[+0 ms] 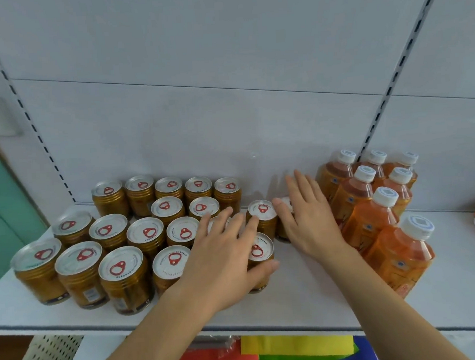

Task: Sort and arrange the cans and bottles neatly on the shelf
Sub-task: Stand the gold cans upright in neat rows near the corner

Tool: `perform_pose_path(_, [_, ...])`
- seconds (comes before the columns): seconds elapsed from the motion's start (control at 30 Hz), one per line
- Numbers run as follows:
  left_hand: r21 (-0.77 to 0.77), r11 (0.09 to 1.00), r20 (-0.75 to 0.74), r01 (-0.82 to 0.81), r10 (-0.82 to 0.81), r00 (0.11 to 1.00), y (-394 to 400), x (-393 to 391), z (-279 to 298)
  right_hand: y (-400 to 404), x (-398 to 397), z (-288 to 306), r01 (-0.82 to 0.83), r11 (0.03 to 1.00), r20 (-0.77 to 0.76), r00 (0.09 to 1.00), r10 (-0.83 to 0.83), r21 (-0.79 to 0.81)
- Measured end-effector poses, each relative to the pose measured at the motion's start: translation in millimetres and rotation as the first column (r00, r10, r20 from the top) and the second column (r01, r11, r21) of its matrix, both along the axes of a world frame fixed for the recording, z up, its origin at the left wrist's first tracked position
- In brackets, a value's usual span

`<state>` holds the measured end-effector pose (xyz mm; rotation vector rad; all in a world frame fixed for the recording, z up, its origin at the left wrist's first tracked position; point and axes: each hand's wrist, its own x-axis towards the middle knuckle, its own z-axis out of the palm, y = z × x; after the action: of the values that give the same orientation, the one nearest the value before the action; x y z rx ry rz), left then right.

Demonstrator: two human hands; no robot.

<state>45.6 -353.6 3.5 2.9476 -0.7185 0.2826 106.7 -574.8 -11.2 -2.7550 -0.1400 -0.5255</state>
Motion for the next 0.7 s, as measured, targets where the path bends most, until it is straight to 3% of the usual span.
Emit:
perform_pose_path(0.27, [-0.082, 0.979, 0.098, -0.184, 0.192, 0.976, 75.3, 4.3, 21.1, 74.6, -8.3, 32.9, -0.162, 0.975, 0.038, 0.985, 0.170, -0.154])
perform_pose_path(0.43, [-0.108, 0.957, 0.099, -0.271, 0.281, 0.954, 141.8, 9.1, 33.4, 134.9, -9.0, 49.4, -0.247, 0.941, -0.054, 0.969, 0.241, -0.231])
perform_pose_path(0.7, [-0.137, 0.940, 0.001, -0.313, 0.317, 0.949, 252.7, 26.5, 43.9, 233.7, -1.0, 55.8, -0.227, 0.962, -0.112, 0.971, 0.211, -0.154])
